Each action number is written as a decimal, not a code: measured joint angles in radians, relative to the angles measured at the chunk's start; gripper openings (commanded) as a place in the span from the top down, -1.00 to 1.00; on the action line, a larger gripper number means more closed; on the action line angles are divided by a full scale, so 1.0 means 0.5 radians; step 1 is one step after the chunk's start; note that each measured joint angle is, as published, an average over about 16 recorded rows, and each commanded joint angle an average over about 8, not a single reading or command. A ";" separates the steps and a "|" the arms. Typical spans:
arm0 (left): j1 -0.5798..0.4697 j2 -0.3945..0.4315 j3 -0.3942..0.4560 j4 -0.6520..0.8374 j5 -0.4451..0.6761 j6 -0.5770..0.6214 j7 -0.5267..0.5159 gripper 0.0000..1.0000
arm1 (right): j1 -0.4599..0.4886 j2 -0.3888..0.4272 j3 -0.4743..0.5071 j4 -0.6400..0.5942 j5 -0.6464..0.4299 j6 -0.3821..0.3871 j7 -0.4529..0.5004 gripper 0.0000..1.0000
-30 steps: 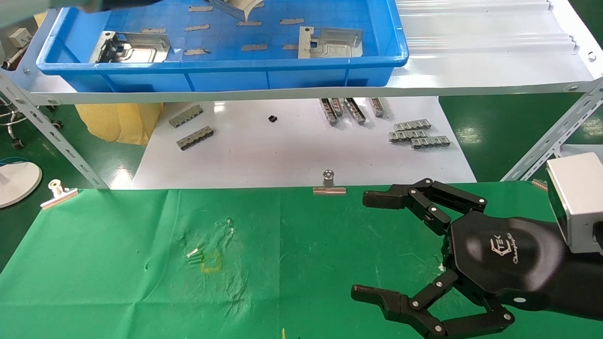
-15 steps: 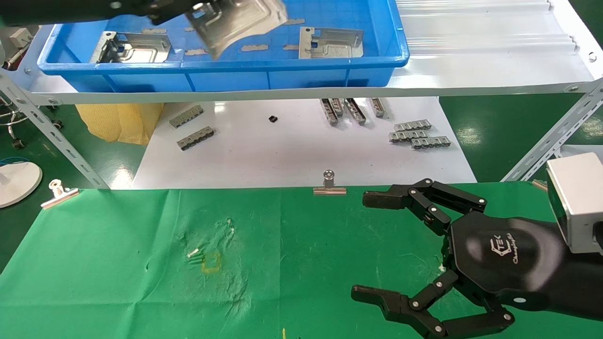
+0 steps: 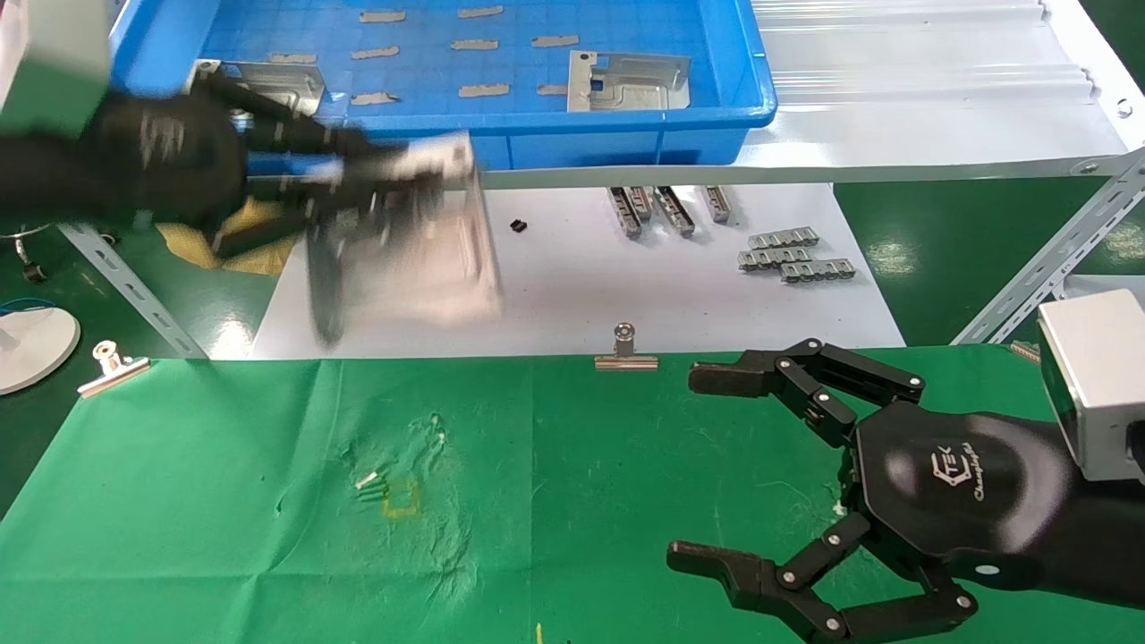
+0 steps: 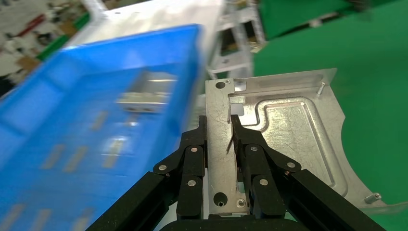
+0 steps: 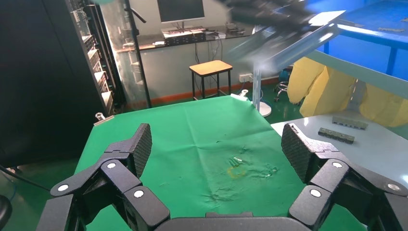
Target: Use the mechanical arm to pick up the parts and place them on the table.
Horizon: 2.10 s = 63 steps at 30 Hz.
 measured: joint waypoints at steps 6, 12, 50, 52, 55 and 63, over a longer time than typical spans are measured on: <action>0.229 -0.153 0.232 -0.298 -0.109 -0.042 0.103 1.00 | 0.000 0.000 0.000 0.000 0.000 0.000 0.000 -1.00; 0.346 -0.132 0.413 -0.224 -0.015 -0.105 0.419 1.00 | 0.000 0.000 0.000 0.000 0.000 0.000 0.000 -1.00; 0.410 0.312 0.446 0.906 0.064 -0.156 1.208 -1.00 | 0.000 0.000 0.000 0.000 0.000 0.000 0.000 -1.00; 0.437 0.295 0.425 0.925 0.029 -0.122 1.166 -1.00 | 0.000 0.000 0.000 0.000 0.000 0.000 0.000 -1.00; 0.488 0.267 0.391 0.954 -0.030 -0.071 1.083 -1.00 | 0.000 0.000 0.000 0.000 0.000 0.000 0.000 -1.00; 0.655 0.204 0.305 1.030 -0.179 -0.013 0.855 -1.00 | 0.000 0.000 0.000 0.000 0.000 0.001 0.000 -1.00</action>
